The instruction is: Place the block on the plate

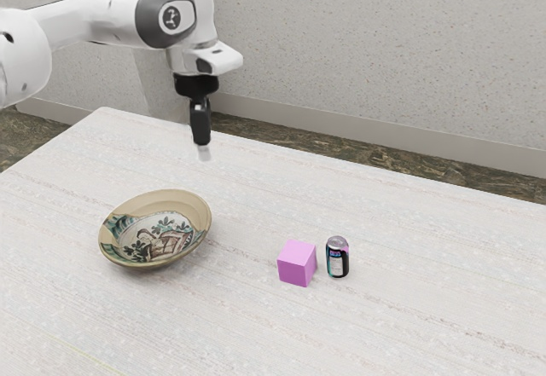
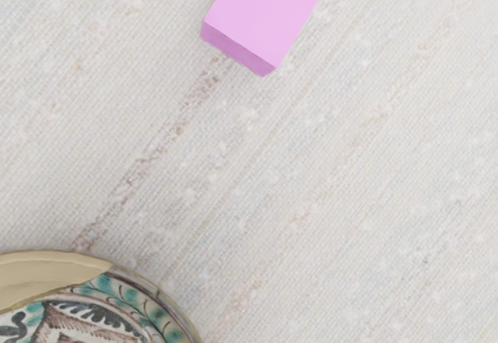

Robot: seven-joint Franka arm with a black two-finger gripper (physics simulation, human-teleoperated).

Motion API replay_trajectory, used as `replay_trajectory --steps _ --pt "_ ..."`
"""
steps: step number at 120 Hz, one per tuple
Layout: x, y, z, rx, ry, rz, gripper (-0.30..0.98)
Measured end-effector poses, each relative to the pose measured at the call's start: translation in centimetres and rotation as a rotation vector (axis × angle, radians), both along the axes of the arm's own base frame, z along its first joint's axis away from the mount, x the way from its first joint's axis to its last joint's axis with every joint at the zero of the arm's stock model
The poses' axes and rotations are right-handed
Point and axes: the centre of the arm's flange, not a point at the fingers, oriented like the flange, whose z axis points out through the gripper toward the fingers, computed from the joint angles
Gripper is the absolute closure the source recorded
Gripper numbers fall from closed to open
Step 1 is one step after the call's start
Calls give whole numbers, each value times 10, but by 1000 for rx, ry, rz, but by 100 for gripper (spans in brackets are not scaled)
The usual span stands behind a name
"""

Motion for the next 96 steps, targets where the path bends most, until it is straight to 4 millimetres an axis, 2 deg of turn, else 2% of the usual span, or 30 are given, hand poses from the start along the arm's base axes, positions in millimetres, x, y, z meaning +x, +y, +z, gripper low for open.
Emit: replay_trajectory --steps 11,27,46,69,84,96 --pt "9 -30 -27 1 17 -51 0" --pt "24 -49 -61 -18 13 -113 0" --pt "35 -75 -76 -33 -31 -248 0" --pt "43 -87 -92 -49 -56 -373 0" --pt "46 -104 -112 -55 -44 -451 0" --pt "50 -110 -134 -60 -26 -491 0"
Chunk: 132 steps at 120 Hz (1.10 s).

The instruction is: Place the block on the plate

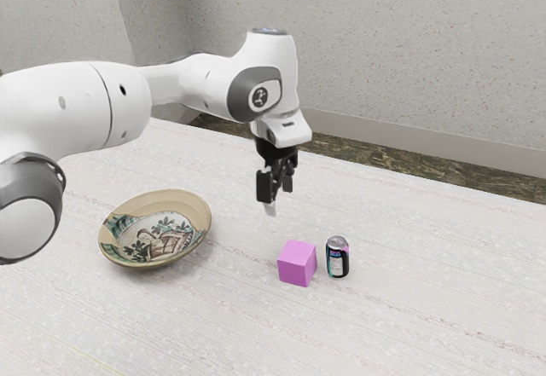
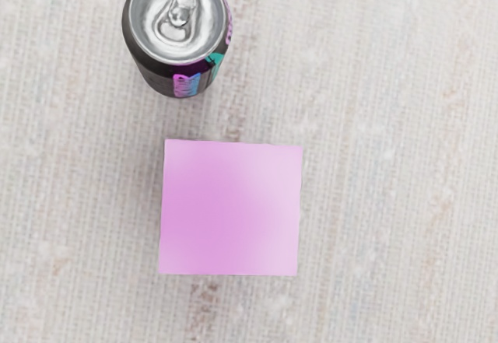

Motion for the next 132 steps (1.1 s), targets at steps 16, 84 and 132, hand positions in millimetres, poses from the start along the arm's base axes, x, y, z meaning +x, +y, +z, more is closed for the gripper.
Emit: replay_trajectory --steps 16,84,132 --pt "5 -13 -32 -2 22 -50 0" --pt "10 -23 -107 -30 82 -126 0" --pt "9 -28 -130 -37 94 -153 0"
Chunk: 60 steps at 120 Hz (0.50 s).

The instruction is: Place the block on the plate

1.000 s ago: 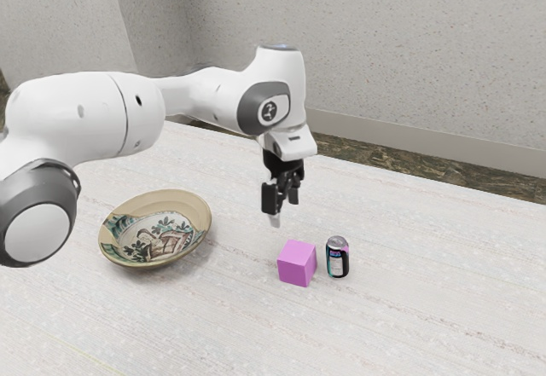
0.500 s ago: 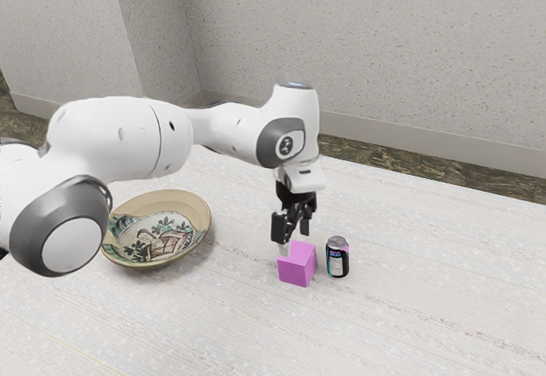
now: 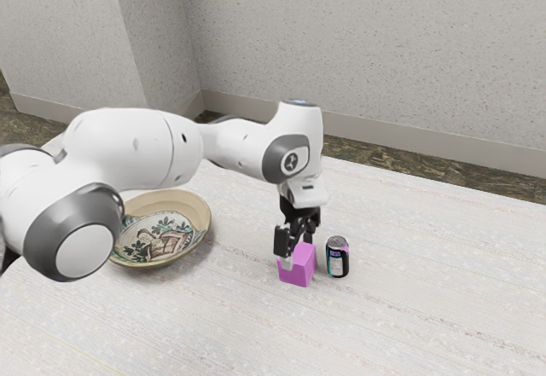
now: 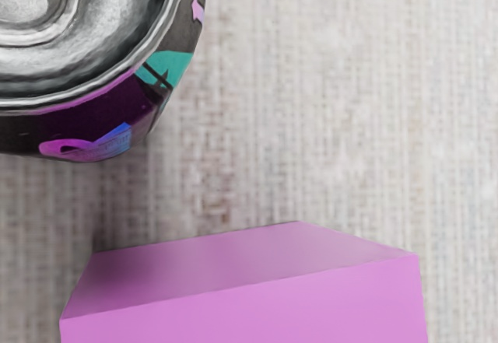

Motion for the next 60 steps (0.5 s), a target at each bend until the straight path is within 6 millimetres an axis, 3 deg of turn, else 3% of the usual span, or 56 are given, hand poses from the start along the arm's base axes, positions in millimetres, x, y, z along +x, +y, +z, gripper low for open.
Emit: replay_trajectory --steps 11,39,60 --pt "0 0 -6 -2 7 -1 0" --pt "0 0 -6 -12 5 3 19" --pt "3 4 23 -28 -31 11 28"
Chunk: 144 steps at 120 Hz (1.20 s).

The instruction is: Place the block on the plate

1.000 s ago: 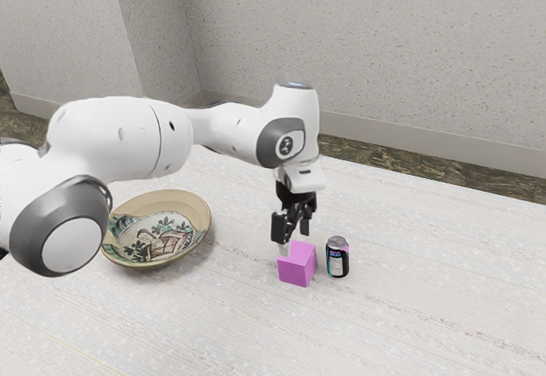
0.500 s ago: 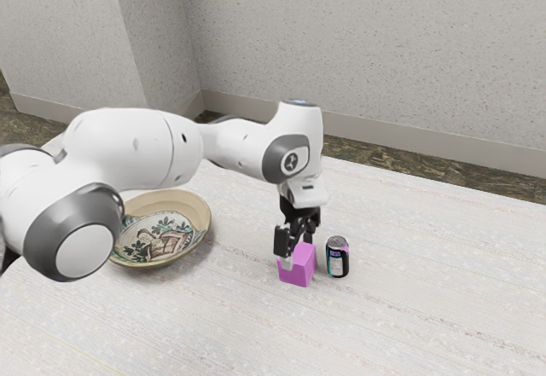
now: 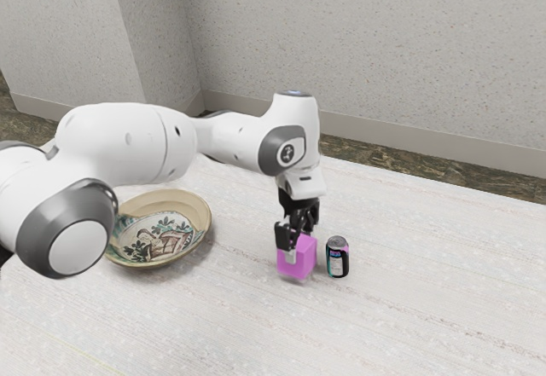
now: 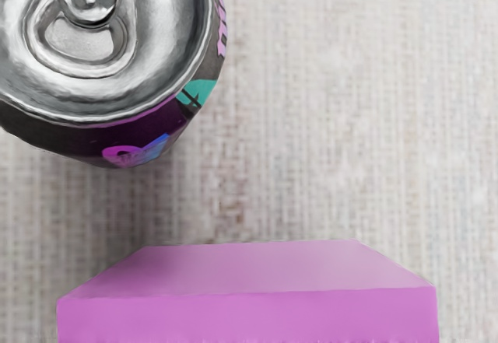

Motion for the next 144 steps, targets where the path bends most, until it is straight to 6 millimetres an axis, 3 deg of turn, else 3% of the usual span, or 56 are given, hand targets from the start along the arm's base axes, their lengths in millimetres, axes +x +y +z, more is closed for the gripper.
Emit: replay_trajectory --steps 9,39,49,67,121,144 --pt "0 3 19 -9 -20 4 28" --pt "-8 23 112 -41 -118 32 28" --pt "-17 46 139 -45 -132 66 28" --pt "-29 111 176 -30 -146 163 28" --pt "-52 275 178 43 -82 401 29" --pt "-70 332 177 51 -74 463 29"
